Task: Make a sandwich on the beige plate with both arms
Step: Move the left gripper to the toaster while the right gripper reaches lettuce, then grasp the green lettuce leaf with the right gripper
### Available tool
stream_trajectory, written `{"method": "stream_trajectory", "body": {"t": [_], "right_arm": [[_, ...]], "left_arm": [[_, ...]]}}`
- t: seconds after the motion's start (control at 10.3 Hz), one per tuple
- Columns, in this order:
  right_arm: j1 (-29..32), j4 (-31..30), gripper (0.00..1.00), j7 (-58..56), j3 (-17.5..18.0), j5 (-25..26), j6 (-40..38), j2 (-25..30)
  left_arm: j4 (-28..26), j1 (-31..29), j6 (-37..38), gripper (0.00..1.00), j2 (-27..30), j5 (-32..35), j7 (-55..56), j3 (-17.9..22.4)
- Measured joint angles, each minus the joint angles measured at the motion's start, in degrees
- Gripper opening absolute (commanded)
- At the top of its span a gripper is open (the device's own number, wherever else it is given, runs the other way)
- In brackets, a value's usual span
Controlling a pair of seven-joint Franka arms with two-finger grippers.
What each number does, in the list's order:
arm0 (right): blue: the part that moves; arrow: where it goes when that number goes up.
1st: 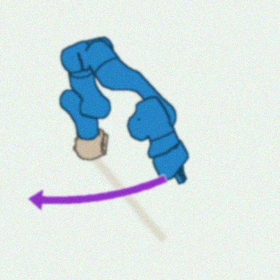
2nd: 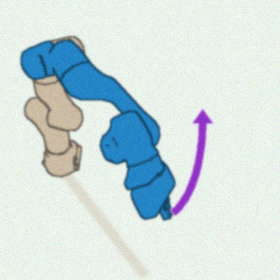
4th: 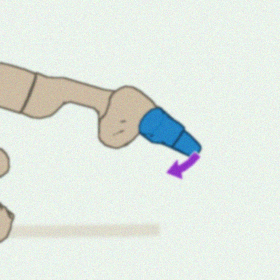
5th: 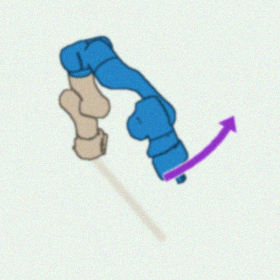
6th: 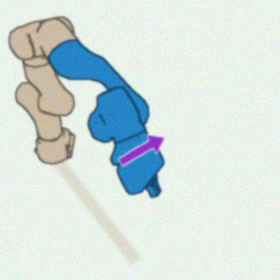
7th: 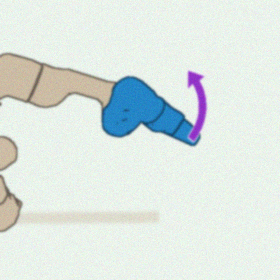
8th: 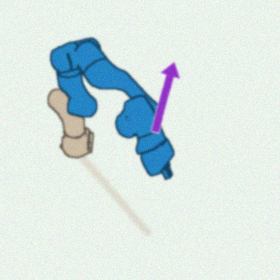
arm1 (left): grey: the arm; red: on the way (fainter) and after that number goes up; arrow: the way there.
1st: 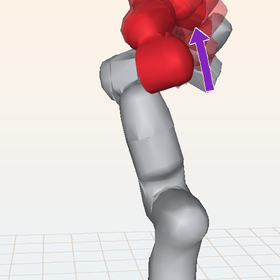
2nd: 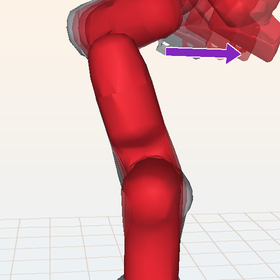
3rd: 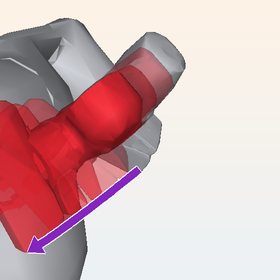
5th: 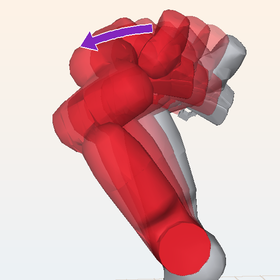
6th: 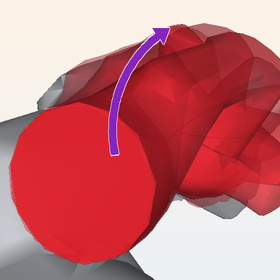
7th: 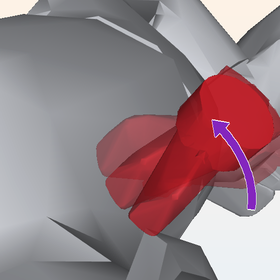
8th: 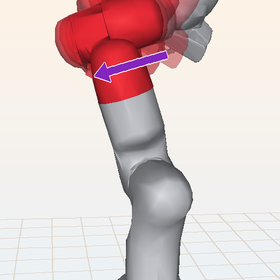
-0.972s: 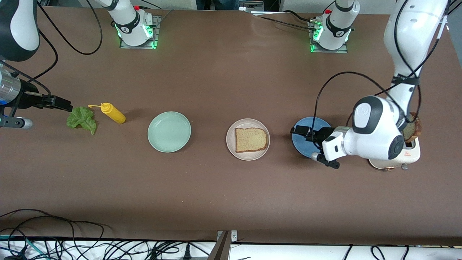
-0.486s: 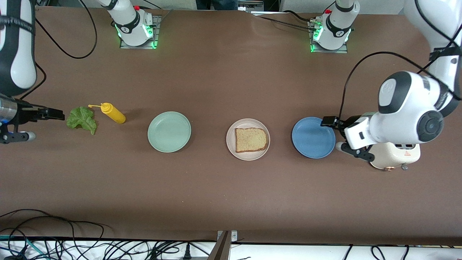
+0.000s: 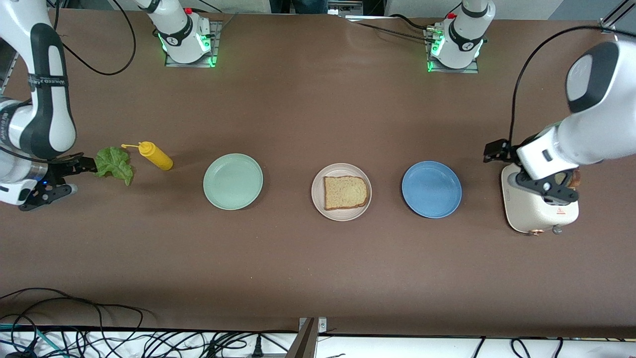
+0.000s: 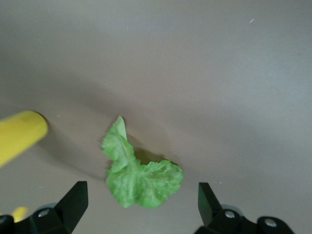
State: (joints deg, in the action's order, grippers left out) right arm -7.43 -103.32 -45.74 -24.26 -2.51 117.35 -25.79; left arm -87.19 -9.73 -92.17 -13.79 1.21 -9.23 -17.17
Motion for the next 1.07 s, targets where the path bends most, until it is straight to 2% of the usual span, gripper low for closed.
{"method": "stream_trajectory", "body": {"t": [0.49,0.87,1.07], "right_arm": [[0.5,-10.4,1.0,-13.0,0.0,0.0,9.9,-0.4],[1.1,-11.5,1.0,-18.3,0.0,-0.2,13.7,-3.2],[1.2,-11.6,1.0,-18.9,0.1,-3.3,13.8,-4.4]], "left_arm": [[-0.2,-0.5,3.2,1.0,3.8,3.0,0.0,-0.2],[0.1,-0.2,3.3,1.0,3.8,4.1,0.0,-0.3],[0.5,-0.3,3.3,1.0,3.7,4.1,0.0,-0.2]]}}
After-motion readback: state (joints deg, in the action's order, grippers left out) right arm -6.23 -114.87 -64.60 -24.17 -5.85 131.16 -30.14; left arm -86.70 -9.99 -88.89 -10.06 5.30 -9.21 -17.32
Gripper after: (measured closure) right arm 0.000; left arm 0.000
